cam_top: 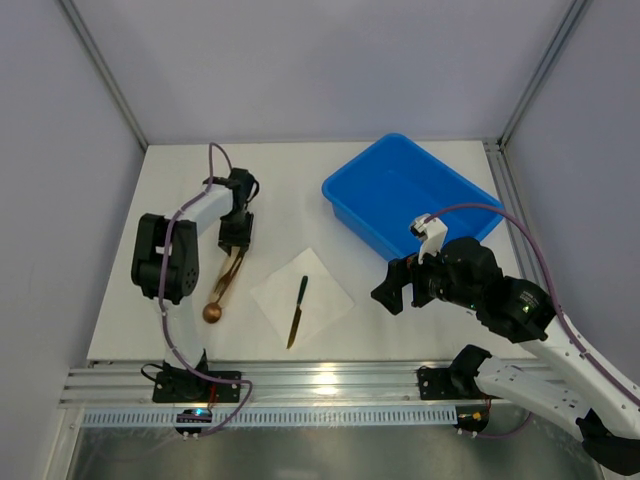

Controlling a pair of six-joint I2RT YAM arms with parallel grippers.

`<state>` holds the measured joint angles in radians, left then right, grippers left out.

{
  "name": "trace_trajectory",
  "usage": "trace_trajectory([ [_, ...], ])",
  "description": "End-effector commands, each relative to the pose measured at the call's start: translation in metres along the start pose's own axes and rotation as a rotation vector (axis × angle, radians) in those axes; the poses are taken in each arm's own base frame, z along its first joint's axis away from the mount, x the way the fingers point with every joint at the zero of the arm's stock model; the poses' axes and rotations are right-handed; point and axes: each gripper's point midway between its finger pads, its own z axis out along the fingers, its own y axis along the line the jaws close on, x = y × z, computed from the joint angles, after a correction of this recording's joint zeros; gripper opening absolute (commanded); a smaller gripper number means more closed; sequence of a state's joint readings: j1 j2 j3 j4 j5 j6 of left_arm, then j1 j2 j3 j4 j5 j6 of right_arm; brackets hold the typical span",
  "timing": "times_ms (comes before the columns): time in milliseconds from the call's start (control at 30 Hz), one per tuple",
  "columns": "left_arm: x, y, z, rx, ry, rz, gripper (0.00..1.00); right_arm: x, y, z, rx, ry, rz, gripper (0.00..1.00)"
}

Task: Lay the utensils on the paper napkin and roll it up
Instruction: Pick up the utensils from the container.

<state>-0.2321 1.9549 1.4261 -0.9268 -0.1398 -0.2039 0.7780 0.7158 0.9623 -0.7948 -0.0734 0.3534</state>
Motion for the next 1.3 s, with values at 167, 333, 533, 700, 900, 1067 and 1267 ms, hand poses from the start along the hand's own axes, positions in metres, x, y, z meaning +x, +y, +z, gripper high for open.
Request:
trace_trajectory([
  [167, -0.019, -0.002, 0.003, 0.035, -0.037, 0.002, 0.4, -0.015, 0.007, -0.004, -0.018, -0.04, -0.004, 1.0],
  [333, -0.017, -0.002, 0.009, 0.039, -0.019, -0.001, 0.4, -0.016, 0.008, -0.003, -0.021, -0.042, -0.001, 1.0],
  [533, -0.016, -0.004, 0.016, 0.048, -0.008, -0.013, 0.28, -0.016, 0.008, -0.003, -0.021, -0.043, 0.001, 1.0],
  [700, -0.012, -0.005, 0.021, 0.053, 0.008, -0.022, 0.2, -0.016, 0.009, -0.003, -0.024, -0.042, 0.002, 0.99],
  [900, -0.011, -0.003, 0.023, 0.043, 0.015, -0.029, 0.12, -0.018, 0.01, -0.005, -0.026, -0.048, 0.0, 0.99],
  [1067, -0.014, 0.003, 0.012, 0.018, -0.004, -0.035, 0.04, -0.019, 0.01, -0.006, -0.028, -0.049, -0.002, 1.0],
  [1267, -0.014, 0.011, -0.002, -0.018, -0.014, -0.045, 0.0, -0.021, 0.011, -0.006, -0.03, -0.049, 0.0, 1.0],
])
